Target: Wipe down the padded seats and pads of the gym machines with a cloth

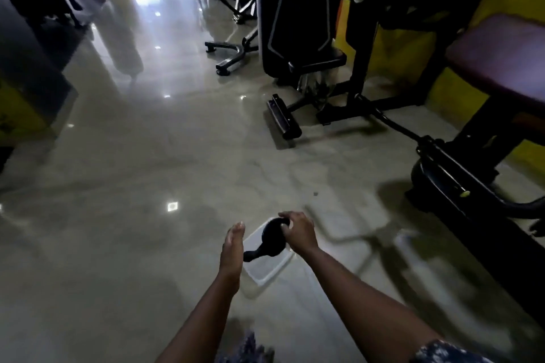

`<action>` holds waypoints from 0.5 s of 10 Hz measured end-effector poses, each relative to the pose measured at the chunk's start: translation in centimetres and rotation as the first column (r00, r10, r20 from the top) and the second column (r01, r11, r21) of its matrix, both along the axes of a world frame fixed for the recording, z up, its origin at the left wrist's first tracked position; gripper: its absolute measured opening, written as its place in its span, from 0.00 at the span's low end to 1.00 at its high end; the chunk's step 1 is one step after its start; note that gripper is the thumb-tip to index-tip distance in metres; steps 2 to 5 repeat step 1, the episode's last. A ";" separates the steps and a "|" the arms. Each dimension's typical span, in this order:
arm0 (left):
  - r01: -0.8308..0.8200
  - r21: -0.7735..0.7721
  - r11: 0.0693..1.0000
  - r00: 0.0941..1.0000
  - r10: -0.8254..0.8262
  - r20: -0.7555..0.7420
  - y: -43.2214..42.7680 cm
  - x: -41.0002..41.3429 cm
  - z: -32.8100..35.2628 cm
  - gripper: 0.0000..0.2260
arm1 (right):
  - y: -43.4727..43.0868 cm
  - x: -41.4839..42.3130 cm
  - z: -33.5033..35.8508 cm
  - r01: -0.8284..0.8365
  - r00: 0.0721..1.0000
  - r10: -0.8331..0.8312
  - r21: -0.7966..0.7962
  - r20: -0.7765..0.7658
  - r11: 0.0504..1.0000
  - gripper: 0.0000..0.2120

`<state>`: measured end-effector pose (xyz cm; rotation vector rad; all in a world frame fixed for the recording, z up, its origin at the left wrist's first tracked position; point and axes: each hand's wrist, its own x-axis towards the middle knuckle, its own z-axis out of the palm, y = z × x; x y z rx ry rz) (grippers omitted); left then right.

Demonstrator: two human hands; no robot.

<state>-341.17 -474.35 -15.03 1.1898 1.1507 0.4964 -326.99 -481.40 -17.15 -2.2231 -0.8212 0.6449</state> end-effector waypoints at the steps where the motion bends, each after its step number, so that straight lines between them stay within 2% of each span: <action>1: 0.070 -0.022 0.997 0.997 -0.071 -0.043 2.1 2.2 -0.3 0.17 | 1.1 1.3 0.6 0.127 0.990 -0.123 0.059 -0.068 0.990 0.16; 5: 0.070 -0.022 0.997 0.997 -0.071 -0.043 2.1 2.2 -0.3 0.17 | 1.1 1.3 0.6 0.127 0.990 -0.123 0.059 -0.068 0.990 0.16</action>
